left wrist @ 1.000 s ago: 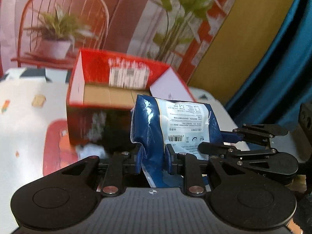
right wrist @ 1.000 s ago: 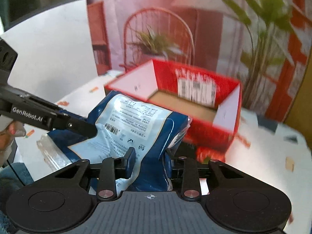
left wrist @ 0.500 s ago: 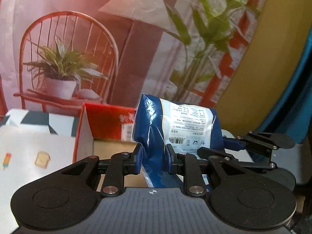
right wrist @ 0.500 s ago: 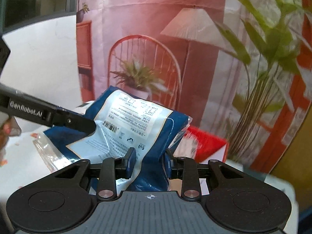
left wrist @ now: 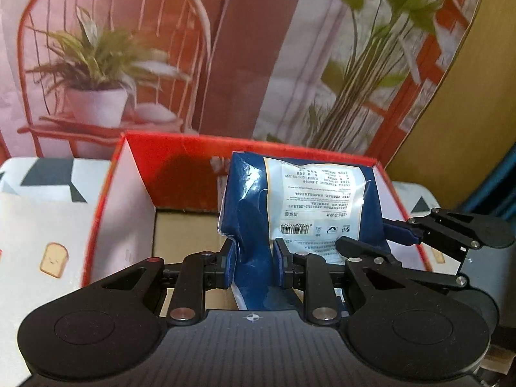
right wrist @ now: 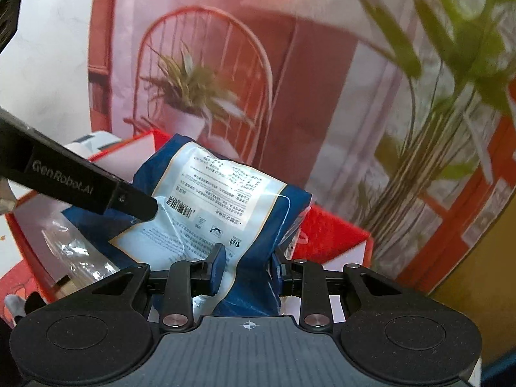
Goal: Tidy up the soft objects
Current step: 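Carry the blue package with the left gripper and lower it into the red box, then move the left gripper back to the pile and grasp the grey knit towel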
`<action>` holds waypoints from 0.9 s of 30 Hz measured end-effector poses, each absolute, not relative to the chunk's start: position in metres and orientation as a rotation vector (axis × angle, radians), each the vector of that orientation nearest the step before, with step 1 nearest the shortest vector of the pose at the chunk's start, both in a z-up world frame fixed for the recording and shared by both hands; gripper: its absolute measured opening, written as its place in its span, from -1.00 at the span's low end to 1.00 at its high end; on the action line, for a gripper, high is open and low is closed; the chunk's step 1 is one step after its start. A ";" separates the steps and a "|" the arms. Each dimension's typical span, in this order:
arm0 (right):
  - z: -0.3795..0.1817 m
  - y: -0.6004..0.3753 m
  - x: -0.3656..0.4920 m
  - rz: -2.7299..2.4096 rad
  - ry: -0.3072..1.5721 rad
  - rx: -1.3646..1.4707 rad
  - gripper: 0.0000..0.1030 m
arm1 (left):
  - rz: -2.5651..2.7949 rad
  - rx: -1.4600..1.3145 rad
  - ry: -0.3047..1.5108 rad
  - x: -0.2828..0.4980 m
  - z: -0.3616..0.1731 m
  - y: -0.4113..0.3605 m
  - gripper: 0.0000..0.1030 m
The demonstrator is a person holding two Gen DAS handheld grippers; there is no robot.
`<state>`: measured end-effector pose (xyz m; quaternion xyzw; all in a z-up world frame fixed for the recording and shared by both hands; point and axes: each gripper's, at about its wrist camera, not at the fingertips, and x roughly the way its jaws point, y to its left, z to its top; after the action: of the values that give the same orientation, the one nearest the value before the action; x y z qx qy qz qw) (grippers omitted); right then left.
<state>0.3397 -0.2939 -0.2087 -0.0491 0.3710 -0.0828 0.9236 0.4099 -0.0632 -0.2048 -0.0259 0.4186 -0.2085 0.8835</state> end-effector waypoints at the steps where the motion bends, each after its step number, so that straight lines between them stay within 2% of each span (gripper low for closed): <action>1: -0.212 -0.296 0.340 -0.171 0.777 -0.087 -0.47 | -0.436 -0.048 0.878 0.411 -0.209 -0.064 -0.50; 5: -0.222 -0.303 0.341 -0.185 0.836 -0.045 -0.47 | -0.432 -0.013 0.899 0.410 -0.217 -0.068 -0.46; 8: -0.227 -0.307 0.339 -0.220 0.867 -0.024 -0.47 | -0.405 0.010 0.898 0.410 -0.219 -0.065 -0.28; 13: -0.226 -0.311 0.331 -0.250 0.872 -0.024 -0.39 | -0.387 0.007 0.881 0.404 -0.211 -0.056 -0.22; 21: -0.203 -0.303 0.292 -0.255 0.781 0.045 -0.38 | -0.369 -0.013 0.821 0.361 -0.185 -0.035 -0.22; 27: -0.177 -0.282 0.241 -0.245 0.658 0.119 -0.32 | -0.356 -0.010 0.764 0.301 -0.169 -0.014 -0.22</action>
<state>0.2413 -0.2821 -0.1767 0.0581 0.3223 -0.1200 0.9372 0.3005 -0.0142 -0.1695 -0.0049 0.3709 -0.1726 0.9125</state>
